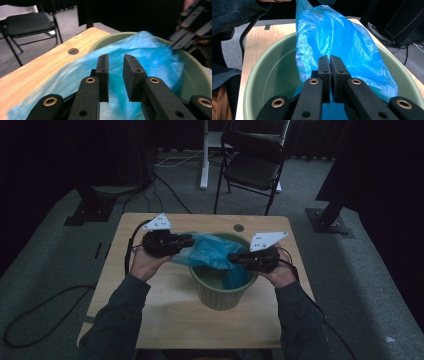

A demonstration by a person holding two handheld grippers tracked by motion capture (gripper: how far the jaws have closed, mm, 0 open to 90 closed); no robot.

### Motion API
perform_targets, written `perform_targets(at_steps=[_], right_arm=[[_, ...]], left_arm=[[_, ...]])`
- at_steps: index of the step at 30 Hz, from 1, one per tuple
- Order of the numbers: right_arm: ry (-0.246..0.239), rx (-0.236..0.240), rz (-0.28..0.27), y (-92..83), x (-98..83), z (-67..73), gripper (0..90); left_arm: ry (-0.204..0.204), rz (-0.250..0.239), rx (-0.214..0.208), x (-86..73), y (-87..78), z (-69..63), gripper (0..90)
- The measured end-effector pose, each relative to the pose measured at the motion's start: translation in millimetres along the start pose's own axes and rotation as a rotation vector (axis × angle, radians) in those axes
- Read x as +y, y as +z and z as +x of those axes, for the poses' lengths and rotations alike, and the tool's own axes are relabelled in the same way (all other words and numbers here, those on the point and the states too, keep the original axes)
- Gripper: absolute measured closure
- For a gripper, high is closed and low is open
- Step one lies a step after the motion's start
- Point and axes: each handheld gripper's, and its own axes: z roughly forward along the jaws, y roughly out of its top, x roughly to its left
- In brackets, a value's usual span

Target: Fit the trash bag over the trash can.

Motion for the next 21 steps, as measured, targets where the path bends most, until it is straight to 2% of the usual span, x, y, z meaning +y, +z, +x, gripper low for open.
perform_targets(at_steps=[4, 6, 9, 13, 15, 18, 21], right_arm=[[0.0, -0.008, -0.003, -1.2, -1.3, 0.0, 87.4], [-0.003, -0.012, -0.005, -1.4, -1.3, -0.3, 87.4], [-0.001, -0.016, -0.007, -1.8, -1.5, -0.5, 87.4], [-0.004, -0.021, -0.008, -2.7, -2.3, -0.7, 87.4], [-0.003, -0.024, -0.009, -3.6, -2.4, -0.7, 87.4], [-0.002, -0.027, -0.018, -5.1, -2.2, -0.7, 87.4], [-0.009, -0.03, -0.024, -5.9, -1.6, -0.6, 87.4]], left_arm=[[-0.016, 0.036, -0.018, -3.1, 6.2, 2.7, 70.6], [-0.008, 0.053, -0.048, -5.2, 10.7, 0.3, 66.1], [0.005, 0.051, -0.109, -6.6, 16.1, -5.4, 60.2], [0.026, 0.047, -0.166, -3.7, 18.6, -11.0, 55.5], [0.034, 0.054, -0.169, -2.4, 19.4, -12.8, 54.6], [0.032, 0.087, -0.121, -1.1, 24.0, -14.9, 56.8], [0.037, 0.105, -0.077, -1.0, 28.2, -16.4, 71.3]])
